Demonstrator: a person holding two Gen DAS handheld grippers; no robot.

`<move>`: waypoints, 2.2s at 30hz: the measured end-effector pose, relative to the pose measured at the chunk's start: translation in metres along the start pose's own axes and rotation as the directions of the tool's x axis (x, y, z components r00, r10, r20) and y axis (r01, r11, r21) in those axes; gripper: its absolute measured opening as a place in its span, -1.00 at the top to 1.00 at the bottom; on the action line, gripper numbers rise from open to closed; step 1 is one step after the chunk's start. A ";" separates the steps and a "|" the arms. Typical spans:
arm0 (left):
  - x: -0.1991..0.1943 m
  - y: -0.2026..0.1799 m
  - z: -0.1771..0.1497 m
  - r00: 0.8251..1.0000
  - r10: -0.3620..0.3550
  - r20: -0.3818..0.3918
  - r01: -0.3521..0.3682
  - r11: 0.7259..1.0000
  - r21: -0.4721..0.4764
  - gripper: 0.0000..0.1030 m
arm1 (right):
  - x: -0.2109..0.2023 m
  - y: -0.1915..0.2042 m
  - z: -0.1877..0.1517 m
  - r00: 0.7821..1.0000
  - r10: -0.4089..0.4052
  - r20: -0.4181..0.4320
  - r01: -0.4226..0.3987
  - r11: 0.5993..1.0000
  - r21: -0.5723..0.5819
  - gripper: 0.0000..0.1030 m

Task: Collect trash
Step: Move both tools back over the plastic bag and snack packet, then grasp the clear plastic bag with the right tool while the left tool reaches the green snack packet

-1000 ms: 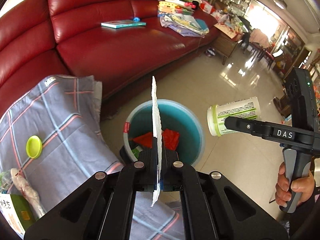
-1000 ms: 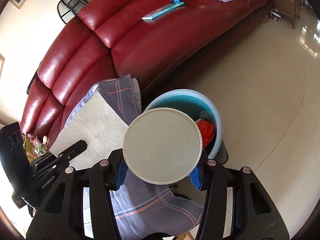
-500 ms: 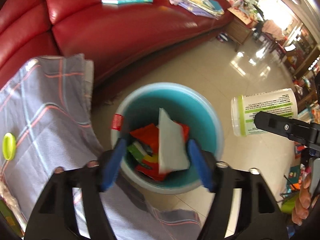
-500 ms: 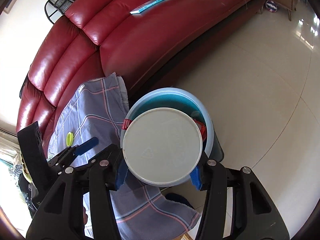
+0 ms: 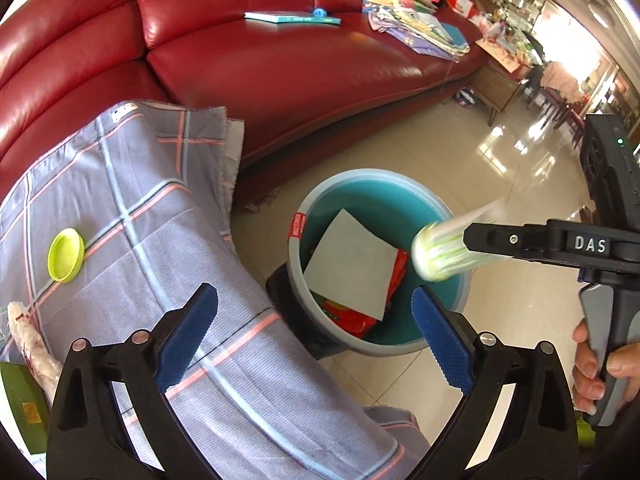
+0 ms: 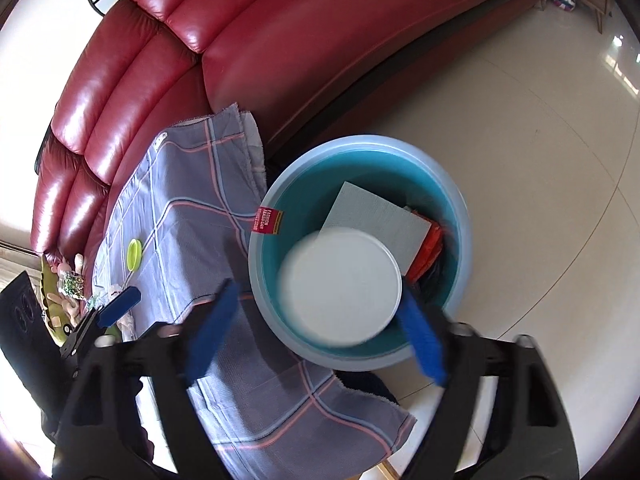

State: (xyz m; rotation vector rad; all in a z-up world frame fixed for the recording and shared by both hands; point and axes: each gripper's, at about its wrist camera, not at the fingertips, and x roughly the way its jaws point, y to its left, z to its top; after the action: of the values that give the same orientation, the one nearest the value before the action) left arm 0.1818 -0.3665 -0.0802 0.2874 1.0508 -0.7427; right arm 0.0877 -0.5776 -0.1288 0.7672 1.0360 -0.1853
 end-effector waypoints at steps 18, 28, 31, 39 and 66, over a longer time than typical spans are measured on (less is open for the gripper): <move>-0.027 0.041 -0.028 1.000 0.012 0.000 -0.012 0.997 -0.072 -0.92 | 0.006 0.017 -0.017 0.998 -0.053 -0.045 0.055 0.998 0.043 -0.78; -0.058 0.076 -0.052 0.999 0.049 0.018 -0.046 0.990 -0.134 -0.92 | 0.002 0.064 -0.038 0.998 -0.041 -0.052 0.039 0.999 -0.031 -0.78; -0.071 0.091 -0.062 0.997 0.075 0.027 -0.069 0.985 -0.161 -0.92 | 0.005 0.083 -0.045 0.997 -0.038 -0.063 0.034 0.997 -0.062 -0.78; -0.107 0.145 -0.085 0.987 0.158 0.036 -0.146 0.961 -0.236 -0.92 | 0.022 0.144 -0.066 0.994 -0.032 -0.105 0.014 0.985 -0.169 -0.78; -0.163 0.336 -0.125 0.966 0.259 0.014 -0.219 0.844 -0.489 -0.92 | 0.177 0.352 -0.091 0.942 0.034 -0.334 -0.160 0.920 -0.357 -0.19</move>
State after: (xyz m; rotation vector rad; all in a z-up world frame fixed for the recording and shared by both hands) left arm 0.2776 0.0140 -0.0427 -0.0468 1.0650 -0.2438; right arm 0.2853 -0.2251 -0.1304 0.4990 1.2919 0.2345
